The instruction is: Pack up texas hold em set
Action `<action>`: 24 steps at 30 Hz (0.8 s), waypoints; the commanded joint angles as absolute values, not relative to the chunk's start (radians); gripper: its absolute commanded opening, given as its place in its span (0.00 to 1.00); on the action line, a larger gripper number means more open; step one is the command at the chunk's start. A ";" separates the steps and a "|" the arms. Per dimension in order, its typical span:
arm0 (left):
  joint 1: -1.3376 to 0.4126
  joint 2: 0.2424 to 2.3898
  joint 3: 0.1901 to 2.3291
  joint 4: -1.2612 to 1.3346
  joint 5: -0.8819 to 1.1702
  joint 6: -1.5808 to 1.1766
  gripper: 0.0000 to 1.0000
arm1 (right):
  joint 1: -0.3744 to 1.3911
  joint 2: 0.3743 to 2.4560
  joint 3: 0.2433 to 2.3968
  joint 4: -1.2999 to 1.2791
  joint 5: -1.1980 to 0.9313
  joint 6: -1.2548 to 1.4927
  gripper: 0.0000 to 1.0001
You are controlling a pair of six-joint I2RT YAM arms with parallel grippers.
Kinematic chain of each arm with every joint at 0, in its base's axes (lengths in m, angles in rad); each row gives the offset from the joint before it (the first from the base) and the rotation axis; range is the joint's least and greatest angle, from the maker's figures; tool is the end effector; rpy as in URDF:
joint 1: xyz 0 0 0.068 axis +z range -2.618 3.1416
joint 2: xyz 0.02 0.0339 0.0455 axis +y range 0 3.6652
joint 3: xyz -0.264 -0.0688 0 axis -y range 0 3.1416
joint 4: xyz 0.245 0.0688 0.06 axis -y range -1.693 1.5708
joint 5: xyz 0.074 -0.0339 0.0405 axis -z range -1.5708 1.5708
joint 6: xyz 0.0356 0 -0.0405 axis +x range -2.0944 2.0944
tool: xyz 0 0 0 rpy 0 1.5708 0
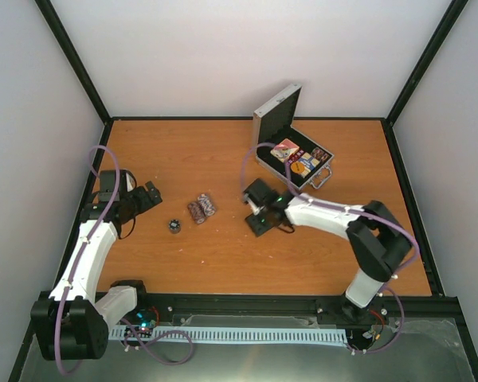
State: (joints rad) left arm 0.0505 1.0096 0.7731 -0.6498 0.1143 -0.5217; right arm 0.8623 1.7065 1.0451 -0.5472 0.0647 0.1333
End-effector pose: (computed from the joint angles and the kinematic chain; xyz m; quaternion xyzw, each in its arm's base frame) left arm 0.2008 0.0061 0.2532 -0.2470 0.9076 -0.1305 0.3132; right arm 0.2130 0.2451 0.1695 -0.3450 0.9206 0.0580 0.1734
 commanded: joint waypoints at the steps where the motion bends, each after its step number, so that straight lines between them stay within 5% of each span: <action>1: 0.059 0.991 0.765 -0.646 0.113 -0.506 1.00 | 0.682 1.625 1.076 -0.568 0.104 0.143 0.54; 13: 0.060 1.036 0.756 -0.580 0.088 -0.536 1.00 | 0.205 1.877 1.430 -0.690 0.031 0.089 0.53; 24: 0.059 1.131 0.798 -0.522 0.075 -0.573 1.00 | 0.140 2.079 1.665 -0.737 0.028 0.042 0.54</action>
